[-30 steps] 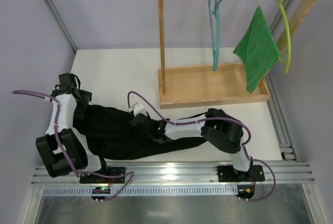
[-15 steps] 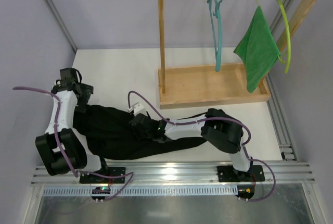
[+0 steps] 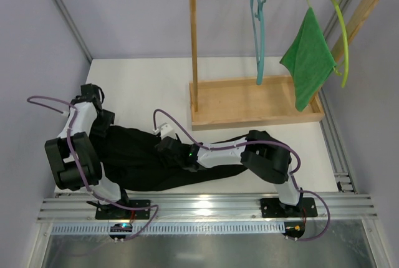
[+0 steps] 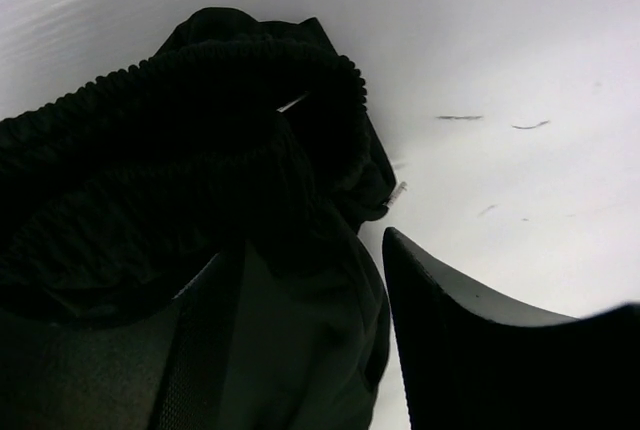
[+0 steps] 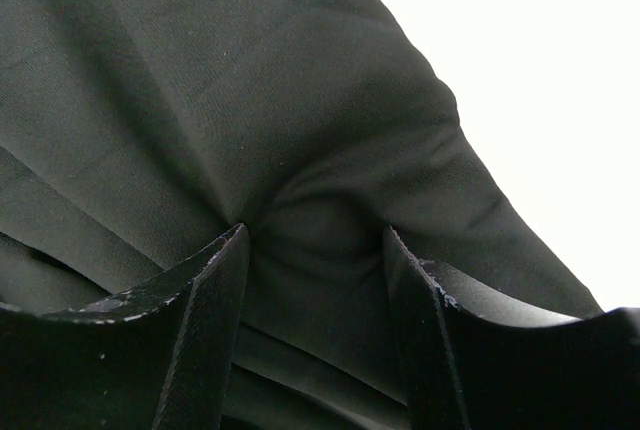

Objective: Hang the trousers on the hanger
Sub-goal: Fold the trousers

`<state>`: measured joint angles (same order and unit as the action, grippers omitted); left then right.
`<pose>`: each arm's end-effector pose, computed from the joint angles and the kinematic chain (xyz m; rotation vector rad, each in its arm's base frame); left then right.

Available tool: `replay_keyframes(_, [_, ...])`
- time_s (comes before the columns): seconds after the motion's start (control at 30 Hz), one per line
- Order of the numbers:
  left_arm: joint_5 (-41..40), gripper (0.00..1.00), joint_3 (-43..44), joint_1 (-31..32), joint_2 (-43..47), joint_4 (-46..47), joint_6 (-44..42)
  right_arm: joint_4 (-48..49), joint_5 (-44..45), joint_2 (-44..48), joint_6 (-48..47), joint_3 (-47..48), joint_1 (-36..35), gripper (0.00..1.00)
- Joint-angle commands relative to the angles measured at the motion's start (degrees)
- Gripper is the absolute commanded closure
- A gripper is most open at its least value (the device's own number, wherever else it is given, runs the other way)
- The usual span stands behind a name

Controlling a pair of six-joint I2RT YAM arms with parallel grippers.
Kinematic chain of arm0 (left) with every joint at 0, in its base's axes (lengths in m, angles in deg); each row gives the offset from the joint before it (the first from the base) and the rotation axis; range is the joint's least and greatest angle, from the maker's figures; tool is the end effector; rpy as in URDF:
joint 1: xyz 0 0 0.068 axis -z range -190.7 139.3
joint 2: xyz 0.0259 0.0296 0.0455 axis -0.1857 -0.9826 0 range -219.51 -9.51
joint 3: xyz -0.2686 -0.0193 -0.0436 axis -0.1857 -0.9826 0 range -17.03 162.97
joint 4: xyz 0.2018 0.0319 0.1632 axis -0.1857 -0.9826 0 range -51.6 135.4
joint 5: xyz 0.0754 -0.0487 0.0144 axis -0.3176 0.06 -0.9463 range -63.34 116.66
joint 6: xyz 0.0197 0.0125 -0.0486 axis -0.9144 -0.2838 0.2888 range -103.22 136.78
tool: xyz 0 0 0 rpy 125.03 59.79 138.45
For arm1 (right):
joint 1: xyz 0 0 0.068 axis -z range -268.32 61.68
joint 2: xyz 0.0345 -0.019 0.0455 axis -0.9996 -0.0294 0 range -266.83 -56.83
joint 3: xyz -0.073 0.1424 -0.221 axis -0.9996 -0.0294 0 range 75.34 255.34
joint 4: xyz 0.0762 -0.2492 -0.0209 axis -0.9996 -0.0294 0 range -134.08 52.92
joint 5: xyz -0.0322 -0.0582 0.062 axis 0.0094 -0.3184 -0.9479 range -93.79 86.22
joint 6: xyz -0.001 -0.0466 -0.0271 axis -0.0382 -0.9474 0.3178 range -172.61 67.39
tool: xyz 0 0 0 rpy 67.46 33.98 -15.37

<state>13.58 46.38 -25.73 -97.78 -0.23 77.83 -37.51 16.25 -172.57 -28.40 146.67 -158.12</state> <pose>0.2837 0.0845 0.2264 -1.7301 2.1237 0.1048 0.1591 0.3974 0.1470 -0.7441 2.2114 0.4276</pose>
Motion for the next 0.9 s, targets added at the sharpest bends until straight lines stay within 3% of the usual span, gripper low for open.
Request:
replay_keyframes(0.0, [-1.51, 0.43, -1.01, 0.0, -2.25, 1.85, -0.85, -4.85, 0.8, 1.48, 1.28, -2.16, -0.69, 0.41])
replay_keyframes(0.1, [-1.42, 0.51, -0.93, -0.09, -3.13, 2.29, -1.46, -6.77, 2.46, 4.38, 1.63, -2.77, -0.69, 0.4])
replay_keyframes(0.17, [-0.46, 0.69, -1.02, -0.09, -3.31, 3.43, -2.08, -8.45, 4.74, 7.88, 2.42, -3.91, -0.69, 0.39])
replay_keyframes(0.23, [0.07, 0.96, -0.23, -0.18, -3.05, 3.44, -2.61, -10.54, 7.11, 10.7, 2.42, -5.5, -0.69, 0.37])
replay_keyframes(0.27, [0.68, 1.0, 0.47, -0.18, -2.88, 2.66, -2.78, -11.43, 9.74, 13.06, 2.34, -6.02, -0.69, 0.36])
replay_keyframes(0.33, [1.83, 1.0, 2.23, 0.0, -0.08, 2.73, -3.48, -15.1, 12.56, 15.54, 2.51, -6.82, -0.69, 0.36])
replay_keyframes(0.4, [7.86, 1.0, 3.11, 0.0, 2.91, 6.58, -4.54, -17.93, 18.01, 18.96, 3.56, -7.95, -0.6, 0.34])
replay_keyframes(0.43, [11.64, 1.0, 3.29, 0.0, 5.19, 9.47, -6.37, -21.34, 20.37, 20.11, 4.26, -8.22, -0.17, 0.32])
replay_keyframes(0.47, [20.9, 1.0, 4.16, -0.09, 5.91, 14.72, -6.91, -23.55, 25.88, 22.38, 7.75, -8.75, 0.01, 0.32])
replay_keyframes(0.57, [26.52, 1.0, 8.11, -0.09, 6.7, 12.26, -9.63, -32.16, 32.08, 25.91, 14.53, -10.15, 3.08, 0.27])
replay_keyframes(0.7, [22.06, 1.0, 6.73, -0.26, 9.34, 9.59, -13.59, -32.2, 28.85, 33.98, 19.82, -17.25, 12.03, 0.21])
replay_keyframes(0.87, [27.22, 1.0, 2.42, -2.19, 10.4, 13.37, -15.44, -23.75, 13.73, 46.3, 18.07, -27.55, 25.47, 0.22])
